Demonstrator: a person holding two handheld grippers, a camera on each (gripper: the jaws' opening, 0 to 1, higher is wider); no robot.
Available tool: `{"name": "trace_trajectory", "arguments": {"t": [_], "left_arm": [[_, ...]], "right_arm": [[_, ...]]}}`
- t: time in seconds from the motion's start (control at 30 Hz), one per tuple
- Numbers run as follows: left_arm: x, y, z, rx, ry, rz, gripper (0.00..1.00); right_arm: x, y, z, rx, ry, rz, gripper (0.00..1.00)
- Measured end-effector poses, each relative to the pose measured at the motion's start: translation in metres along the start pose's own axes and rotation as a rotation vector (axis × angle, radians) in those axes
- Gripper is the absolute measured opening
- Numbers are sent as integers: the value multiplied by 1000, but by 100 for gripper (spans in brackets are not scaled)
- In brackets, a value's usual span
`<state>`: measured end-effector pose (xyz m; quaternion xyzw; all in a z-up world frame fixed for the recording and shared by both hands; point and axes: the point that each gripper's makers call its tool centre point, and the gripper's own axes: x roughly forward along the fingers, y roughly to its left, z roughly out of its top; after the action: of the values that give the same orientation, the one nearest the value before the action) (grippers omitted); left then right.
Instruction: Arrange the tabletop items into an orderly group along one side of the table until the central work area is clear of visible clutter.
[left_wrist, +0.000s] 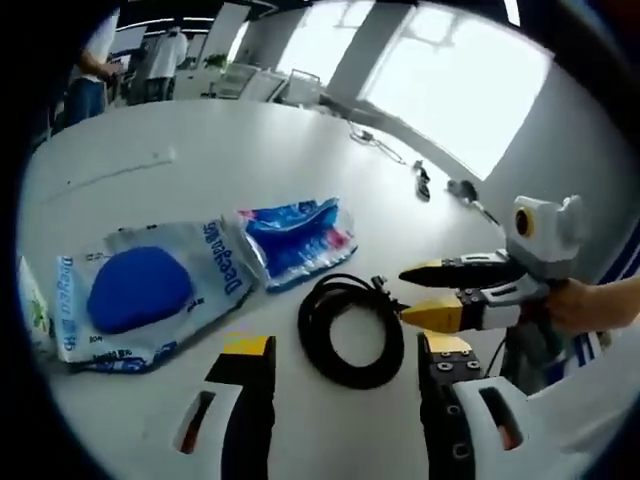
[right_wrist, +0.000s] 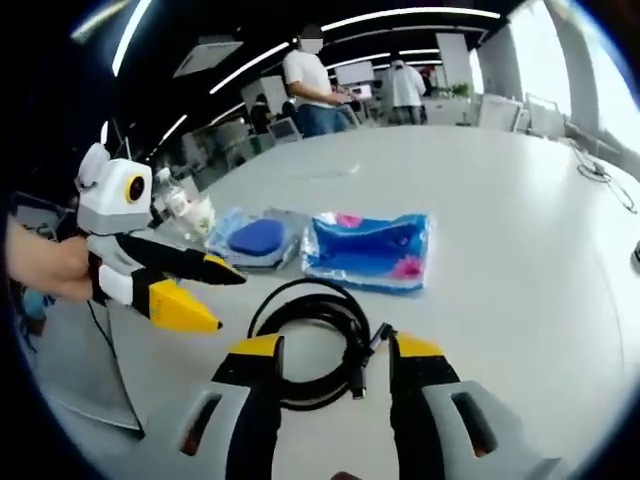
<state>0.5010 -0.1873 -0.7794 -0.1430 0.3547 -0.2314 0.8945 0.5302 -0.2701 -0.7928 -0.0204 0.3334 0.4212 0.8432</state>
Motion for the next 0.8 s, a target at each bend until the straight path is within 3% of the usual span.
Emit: {"name": "trace_trajectory", "arguments": {"t": [0.1,0.17,0.27,0.37,0.47,0.8], "left_arm": [[-3,3,2,34,-12,21,75],[-6,4,2,62,-9,30,81],[-10,4,6,57,-24,27,87],[-15,5,9,86,-32,37,91],[-21,7,10,88,-32,39,92],[-48,23,8,84,-43,77,92]], "right_arm": [[-2,3,1,-39,1,3,49],[-3,5,2,-57,-1,1,58],[-4,5,7,-43,-20,2,74],[-7,7,10,-40,-25,3,83],[-9,9,11,-45,-28,13,87],[-20,13,13,-62,-28,19,84]]}}
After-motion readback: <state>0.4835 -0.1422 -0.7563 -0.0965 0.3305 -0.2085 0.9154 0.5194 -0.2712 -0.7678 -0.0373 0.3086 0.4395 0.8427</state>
